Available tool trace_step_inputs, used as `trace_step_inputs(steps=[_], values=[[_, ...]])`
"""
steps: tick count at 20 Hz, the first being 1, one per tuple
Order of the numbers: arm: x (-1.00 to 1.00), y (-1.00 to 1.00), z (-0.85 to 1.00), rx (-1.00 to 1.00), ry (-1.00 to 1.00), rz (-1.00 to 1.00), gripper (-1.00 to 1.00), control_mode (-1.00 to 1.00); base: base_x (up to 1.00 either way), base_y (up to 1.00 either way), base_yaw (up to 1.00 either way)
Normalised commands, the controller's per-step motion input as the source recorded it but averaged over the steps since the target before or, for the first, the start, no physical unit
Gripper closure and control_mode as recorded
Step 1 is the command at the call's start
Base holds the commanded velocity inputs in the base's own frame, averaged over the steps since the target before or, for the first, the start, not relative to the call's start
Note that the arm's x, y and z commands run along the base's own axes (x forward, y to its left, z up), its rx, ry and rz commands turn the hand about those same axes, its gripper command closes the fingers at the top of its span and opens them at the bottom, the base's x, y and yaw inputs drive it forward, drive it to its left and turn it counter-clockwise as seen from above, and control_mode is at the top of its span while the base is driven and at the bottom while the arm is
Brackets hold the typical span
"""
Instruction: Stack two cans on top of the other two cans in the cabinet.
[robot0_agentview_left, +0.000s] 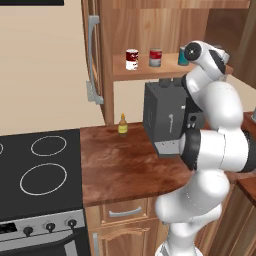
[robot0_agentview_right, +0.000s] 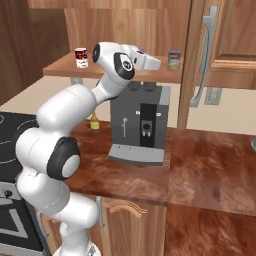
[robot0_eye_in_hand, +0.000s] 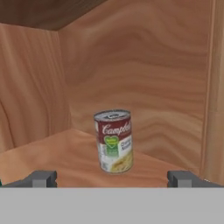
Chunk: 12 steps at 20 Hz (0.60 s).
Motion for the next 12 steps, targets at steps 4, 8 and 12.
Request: trace_step_inputs(steps=[4, 8, 12], values=[[0.16, 0.0, -0.01, 0.0, 0.0, 0.0, -1.0, -1.0, 0.0, 0.0, 0.0], [0.14, -0.08, -0.02, 0.0, 0.0, 0.0, -1.0, -1.0, 0.0, 0.0, 0.0], [0.12, -0.19, -0.02, 0.0, 0.0, 0.0, -1.0, -1.0, 0.0, 0.0, 0.0]])
